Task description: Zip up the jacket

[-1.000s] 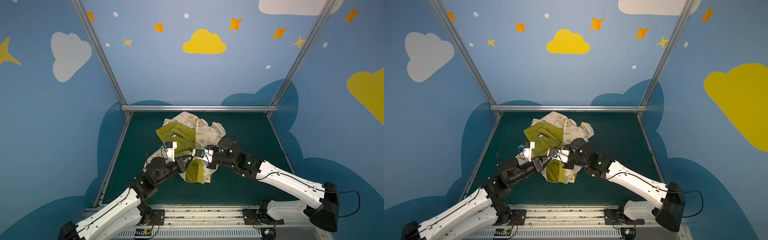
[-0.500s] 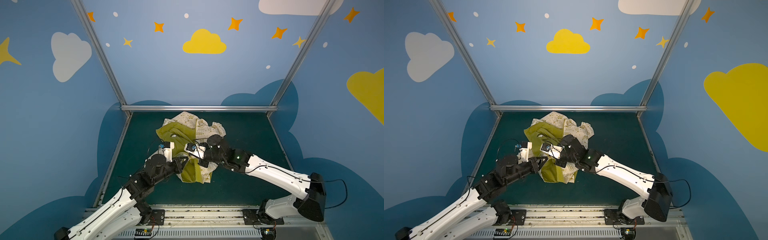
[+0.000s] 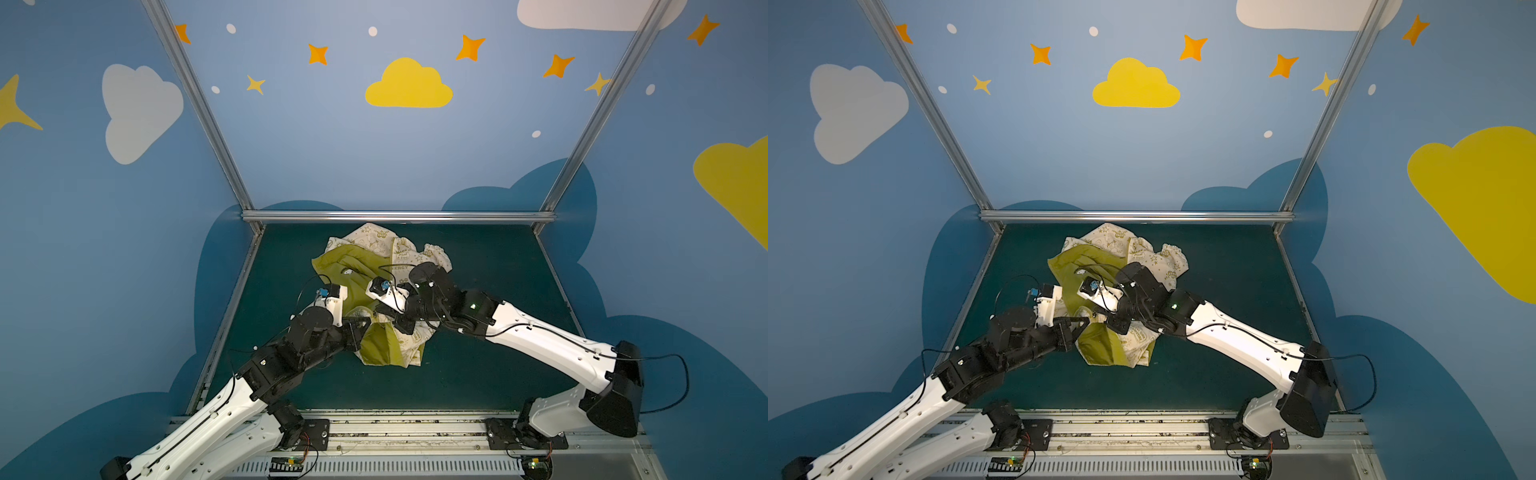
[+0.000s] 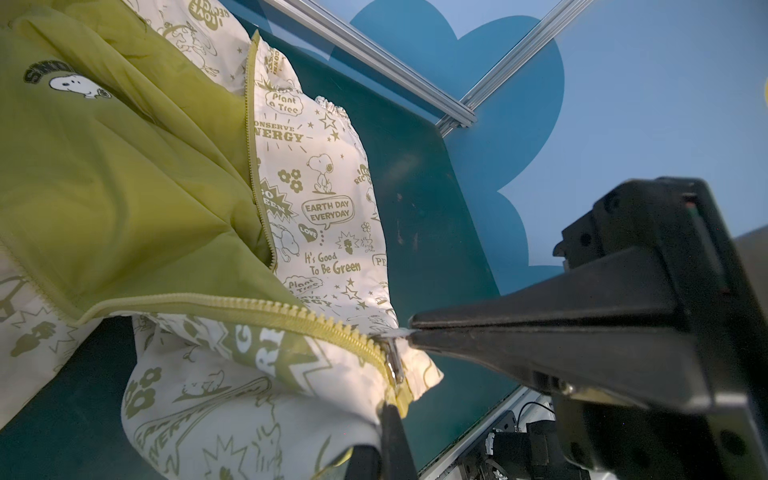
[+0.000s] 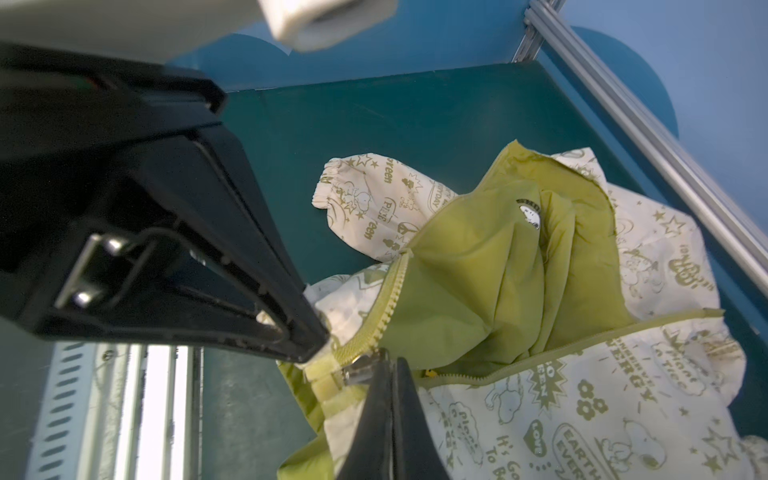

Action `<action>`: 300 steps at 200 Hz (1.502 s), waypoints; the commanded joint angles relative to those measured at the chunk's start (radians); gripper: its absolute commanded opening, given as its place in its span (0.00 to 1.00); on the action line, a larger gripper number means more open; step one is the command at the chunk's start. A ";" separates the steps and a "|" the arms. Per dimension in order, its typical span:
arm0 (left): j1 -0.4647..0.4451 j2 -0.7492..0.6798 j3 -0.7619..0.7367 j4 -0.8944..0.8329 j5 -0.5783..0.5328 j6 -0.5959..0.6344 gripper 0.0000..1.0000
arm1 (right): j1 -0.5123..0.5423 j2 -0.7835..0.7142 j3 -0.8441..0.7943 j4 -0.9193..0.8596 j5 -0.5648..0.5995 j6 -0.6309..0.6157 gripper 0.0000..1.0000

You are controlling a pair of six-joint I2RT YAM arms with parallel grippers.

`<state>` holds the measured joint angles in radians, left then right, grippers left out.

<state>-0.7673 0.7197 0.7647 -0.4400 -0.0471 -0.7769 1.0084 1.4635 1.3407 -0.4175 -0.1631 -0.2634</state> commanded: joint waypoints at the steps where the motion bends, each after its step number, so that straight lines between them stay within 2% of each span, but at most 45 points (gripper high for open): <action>1: -0.015 -0.010 0.064 -0.166 0.068 0.034 0.03 | -0.067 0.041 0.093 -0.126 0.162 0.103 0.00; 31: -0.015 -0.025 0.030 -0.158 0.118 0.023 0.04 | -0.067 0.044 0.097 -0.107 0.017 0.210 0.00; 49: -0.015 -0.054 0.001 -0.140 0.104 0.008 0.03 | -0.056 0.039 0.088 -0.118 0.017 0.236 0.00; 72: -0.015 -0.100 -0.070 -0.006 0.103 0.003 0.03 | -0.040 0.009 0.033 -0.095 0.003 0.217 0.00; 102: -0.009 -0.110 -0.032 -0.127 0.044 0.035 0.03 | -0.034 -0.036 0.030 -0.131 -0.053 0.198 0.00; 124: -0.007 -0.133 -0.041 -0.086 0.000 0.044 0.03 | -0.027 -0.027 0.063 -0.172 -0.050 0.234 0.00; 139: -0.001 -0.133 -0.043 -0.070 0.018 0.044 0.03 | -0.018 -0.015 0.052 -0.127 -0.084 0.278 0.00; 160: 0.024 -0.122 -0.048 -0.086 0.055 0.055 0.03 | 0.004 0.008 0.031 -0.064 -0.073 0.305 0.00; 180: 0.122 -0.105 -0.045 -0.138 0.110 0.093 0.03 | 0.009 0.045 0.031 0.006 -0.003 0.354 0.00; 197: 0.292 -0.076 -0.050 -0.144 0.246 0.144 0.03 | 0.012 0.093 0.055 0.063 0.046 0.395 0.00; 218: 0.514 -0.008 -0.015 -0.157 0.429 0.216 0.03 | 0.013 0.174 0.161 0.037 0.065 0.407 0.00; 242: 0.675 0.079 0.075 -0.213 0.549 0.296 0.03 | 0.020 0.263 0.300 -0.033 0.042 0.395 0.00; 267: 0.714 0.084 0.084 -0.209 0.616 0.285 0.03 | 0.027 0.312 0.323 -0.010 0.055 0.401 0.00; 300: 0.714 -0.030 -0.053 -0.058 0.715 0.120 0.03 | 0.028 0.346 0.333 0.011 0.008 0.417 0.00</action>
<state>-0.0586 0.7704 0.7940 -0.5587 0.5663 -0.5579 1.0428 1.7771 1.6478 -0.3908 -0.1654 0.1356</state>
